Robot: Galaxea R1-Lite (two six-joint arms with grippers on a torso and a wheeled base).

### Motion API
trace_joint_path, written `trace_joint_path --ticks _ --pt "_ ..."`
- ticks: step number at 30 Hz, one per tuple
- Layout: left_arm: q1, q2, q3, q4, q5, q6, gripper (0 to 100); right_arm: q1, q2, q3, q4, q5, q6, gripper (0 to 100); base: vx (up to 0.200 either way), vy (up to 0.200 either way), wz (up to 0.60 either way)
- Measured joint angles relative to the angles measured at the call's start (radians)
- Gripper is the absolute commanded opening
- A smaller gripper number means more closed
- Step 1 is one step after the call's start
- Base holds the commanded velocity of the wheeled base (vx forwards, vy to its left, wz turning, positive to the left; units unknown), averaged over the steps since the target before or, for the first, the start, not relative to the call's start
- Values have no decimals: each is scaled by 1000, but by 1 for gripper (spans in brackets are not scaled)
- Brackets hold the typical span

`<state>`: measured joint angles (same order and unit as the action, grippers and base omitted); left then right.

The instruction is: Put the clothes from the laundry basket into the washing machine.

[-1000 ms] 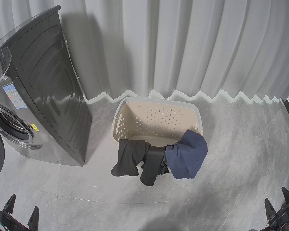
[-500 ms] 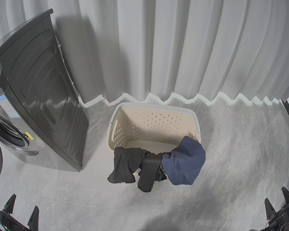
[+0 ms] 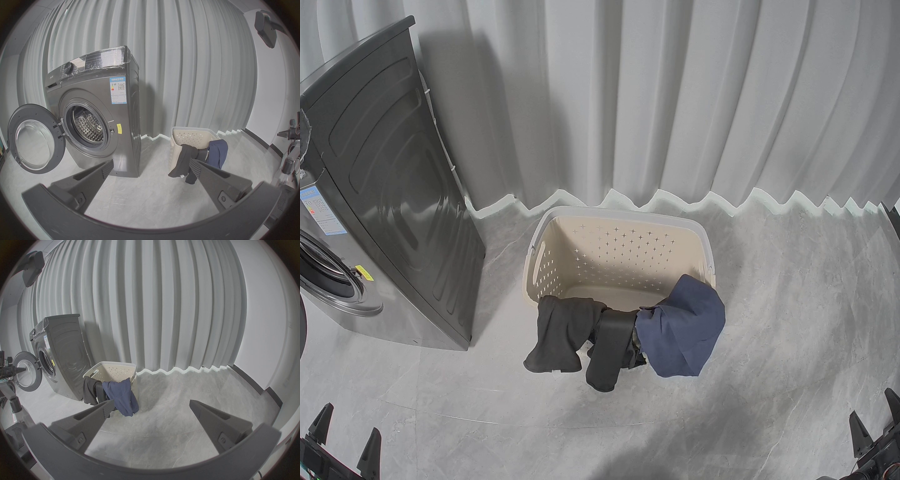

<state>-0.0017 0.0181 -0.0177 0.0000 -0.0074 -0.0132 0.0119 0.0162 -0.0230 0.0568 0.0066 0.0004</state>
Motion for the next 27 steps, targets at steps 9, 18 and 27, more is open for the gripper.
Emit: trace_joint_path --ticks 9,18,27 --pt "0 0 0 0 0 2 100 0 0 0 -1 -1 2 100 67 0 0" --pt "0 0 0 0 1 -1 100 -1 0 -24 -86 -8 -1 100 0 0 0" --pt "0 0 0 0 1 -2 100 13 175 -99 -111 18 34 100 0 0 0"
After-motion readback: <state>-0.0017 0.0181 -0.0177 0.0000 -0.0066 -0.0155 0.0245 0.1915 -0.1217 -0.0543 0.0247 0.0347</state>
